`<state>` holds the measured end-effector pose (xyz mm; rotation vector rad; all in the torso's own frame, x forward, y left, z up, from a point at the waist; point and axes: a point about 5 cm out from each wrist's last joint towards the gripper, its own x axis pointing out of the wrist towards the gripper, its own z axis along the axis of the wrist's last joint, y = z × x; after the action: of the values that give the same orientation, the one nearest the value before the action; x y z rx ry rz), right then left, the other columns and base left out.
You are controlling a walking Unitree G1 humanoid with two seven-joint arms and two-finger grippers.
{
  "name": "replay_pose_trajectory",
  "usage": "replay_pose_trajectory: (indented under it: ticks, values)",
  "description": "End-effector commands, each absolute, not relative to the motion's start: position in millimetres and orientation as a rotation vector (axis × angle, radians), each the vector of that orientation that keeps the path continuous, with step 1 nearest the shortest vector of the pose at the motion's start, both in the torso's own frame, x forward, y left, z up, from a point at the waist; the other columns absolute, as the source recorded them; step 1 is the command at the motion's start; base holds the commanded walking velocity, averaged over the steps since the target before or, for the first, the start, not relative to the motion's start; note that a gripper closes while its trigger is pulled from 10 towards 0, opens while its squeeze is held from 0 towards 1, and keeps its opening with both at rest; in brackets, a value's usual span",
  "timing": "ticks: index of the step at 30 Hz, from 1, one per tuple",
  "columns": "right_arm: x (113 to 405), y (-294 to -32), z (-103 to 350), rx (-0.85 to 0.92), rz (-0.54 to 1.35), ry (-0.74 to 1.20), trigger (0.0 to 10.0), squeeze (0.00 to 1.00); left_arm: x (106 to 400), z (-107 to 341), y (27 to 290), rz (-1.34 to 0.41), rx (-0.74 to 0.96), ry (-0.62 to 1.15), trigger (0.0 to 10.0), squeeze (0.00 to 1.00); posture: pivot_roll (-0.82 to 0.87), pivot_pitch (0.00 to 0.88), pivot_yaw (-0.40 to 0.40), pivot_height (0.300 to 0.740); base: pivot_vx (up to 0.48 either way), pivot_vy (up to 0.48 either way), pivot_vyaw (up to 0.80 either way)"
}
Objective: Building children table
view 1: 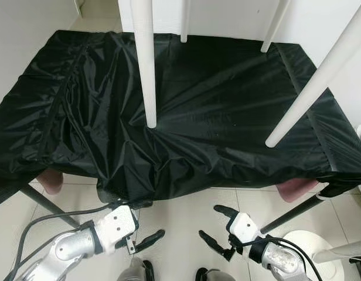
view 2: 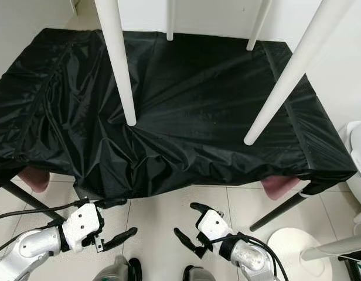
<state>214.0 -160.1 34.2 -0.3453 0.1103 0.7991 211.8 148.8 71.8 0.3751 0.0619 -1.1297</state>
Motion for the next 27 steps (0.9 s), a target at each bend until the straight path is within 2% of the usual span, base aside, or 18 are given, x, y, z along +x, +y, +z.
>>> replay_pose_trajectory:
  ticks: [1,4,5,9,10,11,12,14,27]
  values:
    - [208.9,-170.9,8.7,-0.279,0.702,0.237,10.0,0.00,207.7,45.9,154.7,-1.100,0.345,0.173,10.0,0.00,0.04,0.122,0.019,0.740,0.000,0.000,0.00]
    - [208.1,-177.2,-4.2,-0.227,0.621,0.311,10.0,0.00,208.1,32.0,158.5,-1.041,0.297,0.237,10.0,0.00,0.04,0.121,0.020,0.740,0.000,0.000,0.00]
    - [206.5,-184.1,-17.7,-0.165,0.517,0.392,10.0,0.00,209.5,17.3,162.1,-0.960,0.252,0.300,10.0,0.00,0.03,0.117,0.027,0.740,0.000,0.000,0.00]
    - [204.9,-188.0,-26.5,-0.125,0.454,0.441,10.0,0.00,210.1,7.6,164.3,-0.911,0.223,0.336,10.0,0.00,0.03,0.117,0.027,0.740,0.000,0.000,0.00]
    - [200.1,-190.3,-38.2,-0.048,0.363,0.502,10.0,0.00,209.9,-8.6,165.5,-0.846,0.200,0.417,10.0,0.00,0.02,0.107,0.037,0.740,0.000,0.000,0.00]
    - [200.1,-190.3,-38.2,-0.048,0.363,0.502,10.0,0.00,209.9,-8.6,165.5,-0.846,0.200,0.417,10.0,0.00,0.02,0.107,0.037,0.740,0.000,0.000,0.00]
    - [190.2,-187.5,-55.8,0.043,0.243,0.593,10.0,0.00,204.8,-34.3,164.0,-0.769,0.228,0.544,10.0,0.00,0.01,0.106,0.039,0.740,0.000,0.000,0.00]
    - [186.9,-185.5,-60.5,0.072,0.213,0.620,10.0,0.00,202.6,-41.2,163.8,-0.743,0.239,0.584,10.0,0.00,0.01,0.104,0.041,0.740,0.000,0.000,0.00]
    - [155.7,-181.8,-88.7,-0.022,0.082,0.845,10.0,0.00,188.4,-74.8,173.9,-0.491,0.343,0.856,10.0,0.00,0.00,0.060,0.039,0.740,0.000,0.000,0.00]
